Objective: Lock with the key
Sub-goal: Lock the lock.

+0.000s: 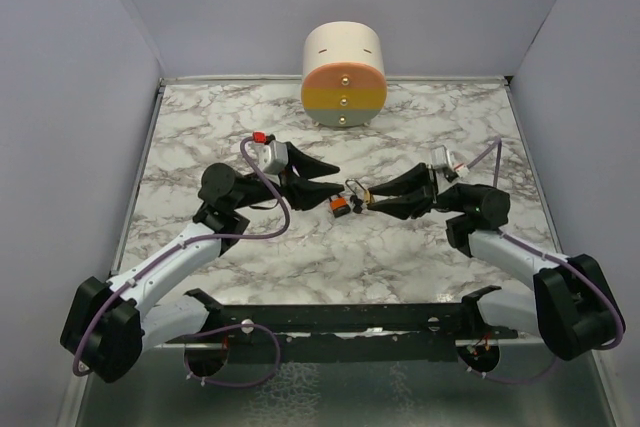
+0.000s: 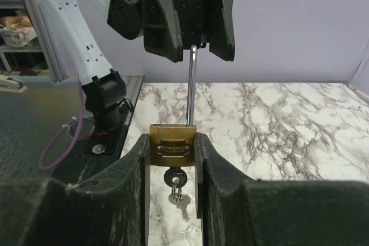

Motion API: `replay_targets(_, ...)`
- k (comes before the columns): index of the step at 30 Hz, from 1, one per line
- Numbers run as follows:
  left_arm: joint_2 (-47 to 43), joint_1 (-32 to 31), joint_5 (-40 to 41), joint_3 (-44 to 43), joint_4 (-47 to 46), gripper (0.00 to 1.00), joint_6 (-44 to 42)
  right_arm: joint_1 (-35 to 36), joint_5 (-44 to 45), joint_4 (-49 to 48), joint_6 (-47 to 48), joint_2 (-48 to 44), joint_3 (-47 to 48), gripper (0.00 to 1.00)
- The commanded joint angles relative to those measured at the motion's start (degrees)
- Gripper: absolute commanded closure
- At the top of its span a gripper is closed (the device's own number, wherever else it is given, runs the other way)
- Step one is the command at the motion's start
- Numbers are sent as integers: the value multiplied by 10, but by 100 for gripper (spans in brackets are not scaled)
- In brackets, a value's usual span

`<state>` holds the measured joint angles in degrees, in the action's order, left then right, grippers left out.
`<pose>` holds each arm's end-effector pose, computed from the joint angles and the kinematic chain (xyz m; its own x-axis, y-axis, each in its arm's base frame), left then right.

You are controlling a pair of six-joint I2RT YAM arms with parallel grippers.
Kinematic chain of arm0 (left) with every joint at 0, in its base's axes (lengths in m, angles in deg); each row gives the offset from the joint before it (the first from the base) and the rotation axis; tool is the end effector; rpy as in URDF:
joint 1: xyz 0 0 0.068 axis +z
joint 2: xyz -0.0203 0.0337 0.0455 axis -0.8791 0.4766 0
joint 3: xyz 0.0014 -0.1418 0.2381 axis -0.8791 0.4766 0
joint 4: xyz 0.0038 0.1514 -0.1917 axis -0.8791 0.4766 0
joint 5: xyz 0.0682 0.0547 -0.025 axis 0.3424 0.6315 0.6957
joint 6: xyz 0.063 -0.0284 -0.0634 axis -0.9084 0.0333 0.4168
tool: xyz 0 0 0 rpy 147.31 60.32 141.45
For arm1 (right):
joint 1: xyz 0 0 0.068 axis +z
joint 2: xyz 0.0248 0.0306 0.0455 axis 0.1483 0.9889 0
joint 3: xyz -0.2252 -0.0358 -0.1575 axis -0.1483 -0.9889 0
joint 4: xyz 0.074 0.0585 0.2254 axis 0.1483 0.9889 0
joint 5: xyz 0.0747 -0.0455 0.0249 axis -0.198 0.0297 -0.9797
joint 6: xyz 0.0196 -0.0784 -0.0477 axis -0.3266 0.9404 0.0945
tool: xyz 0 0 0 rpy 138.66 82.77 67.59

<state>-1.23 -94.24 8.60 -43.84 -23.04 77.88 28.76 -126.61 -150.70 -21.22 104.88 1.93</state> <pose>0.1732 -0.1834 0.3592 -0.0335 -0.2708 -0.9620 0.9875 0.1391 -0.0736 0.1777 0.1471 0.3157 -0.0448 0.2519 -0.9667 -0.9989 -0.0019 0.0458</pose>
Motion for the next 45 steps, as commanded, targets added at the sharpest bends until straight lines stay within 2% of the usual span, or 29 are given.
replay_targets(1, 8, -14, -16, -25, -28, 55, 14, -1, 25, -50, 7, -21, -13, 99)
replay_targets(5, 10, -23, -9, -26, -28, 55, 19, 2, 37, -39, 23, -31, -15, 99)
replay_targets(14, 29, -42, -4, -38, -28, 63, 29, 11, 55, 14, 69, -53, -15, 99)
replay_targets(23, 38, -55, 4, -50, -28, 63, 28, 17, 58, 45, 91, -59, -11, 99)
replay_targets(27, 37, -57, 5, -50, -28, 75, 28, 20, 64, 52, 99, -60, -10, 99)
replay_targets(31, 40, -59, 7, -51, -28, 97, 35, 25, 75, 79, 121, -69, -7, 99)
replay_targets(32, 41, -59, 9, -52, -28, 100, 39, 26, 79, 88, 129, -73, -6, 99)
replay_targets(34, 44, -60, 16, -54, -28, 100, 53, 31, 89, 118, 149, -79, -3, 99)
replay_targets(37, 50, -60, 24, -63, -28, 100, 80, 49, 116, 179, 200, -96, 4, 99)
replay_targets(42, 50, -62, 42, -69, -24, 100, 114, 132, 251, 314, 337, -135, 20, 99)
replay_targets(45, 37, -63, 61, -64, -4, 100, 104, 176, 325, 348, 396, -149, 25, 99)
